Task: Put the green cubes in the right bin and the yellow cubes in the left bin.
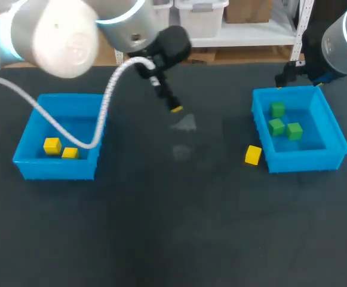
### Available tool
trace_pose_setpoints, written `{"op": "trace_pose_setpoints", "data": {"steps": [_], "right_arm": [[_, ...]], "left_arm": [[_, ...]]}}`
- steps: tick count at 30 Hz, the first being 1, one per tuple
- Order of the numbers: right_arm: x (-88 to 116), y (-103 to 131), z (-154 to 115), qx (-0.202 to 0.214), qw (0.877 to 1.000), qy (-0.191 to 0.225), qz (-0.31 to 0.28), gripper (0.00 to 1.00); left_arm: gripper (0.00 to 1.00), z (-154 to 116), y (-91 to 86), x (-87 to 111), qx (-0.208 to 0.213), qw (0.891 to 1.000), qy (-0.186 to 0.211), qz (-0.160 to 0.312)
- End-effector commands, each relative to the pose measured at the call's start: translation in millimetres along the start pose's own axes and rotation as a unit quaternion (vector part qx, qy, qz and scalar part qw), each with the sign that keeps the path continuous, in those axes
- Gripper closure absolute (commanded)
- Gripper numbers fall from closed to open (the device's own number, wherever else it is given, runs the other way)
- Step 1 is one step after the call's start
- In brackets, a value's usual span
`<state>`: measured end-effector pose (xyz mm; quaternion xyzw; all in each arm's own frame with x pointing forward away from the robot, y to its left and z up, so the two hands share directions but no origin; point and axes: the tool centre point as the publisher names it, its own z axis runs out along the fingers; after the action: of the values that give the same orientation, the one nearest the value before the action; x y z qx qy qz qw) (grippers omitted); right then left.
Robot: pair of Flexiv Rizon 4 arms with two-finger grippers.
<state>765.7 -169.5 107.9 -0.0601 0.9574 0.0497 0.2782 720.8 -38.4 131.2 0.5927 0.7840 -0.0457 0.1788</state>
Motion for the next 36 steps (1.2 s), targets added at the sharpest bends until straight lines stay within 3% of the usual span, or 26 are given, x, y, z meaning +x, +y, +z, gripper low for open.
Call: {"op": "trace_pose_setpoints", "data": {"steps": [1,8,16,36], "right_arm": [[2.4,0.5,-0.9,0.002,1.000,-0.004,0.001,0.00],[2.4,0.5,-0.9,0.002,1.000,-0.004,0.001,0.00],[2.4,0.5,-0.9,0.002,1.000,-0.004,0.001,0.00],[2.4,0.5,-0.9,0.002,1.000,-0.004,0.001,0.00]], "left_arm": [[0.00,23.3,-10.0,-57.7,0.008,0.999,-0.004,0.035],[0.00,50.9,-41.2,-83.7,0.016,0.997,-0.009,0.081],[0.00,69.2,-64.9,-106.9,0.005,0.996,-0.056,0.063],[0.00,86.3,-89.5,-120.3,0.011,0.997,-0.067,0.023]]}}
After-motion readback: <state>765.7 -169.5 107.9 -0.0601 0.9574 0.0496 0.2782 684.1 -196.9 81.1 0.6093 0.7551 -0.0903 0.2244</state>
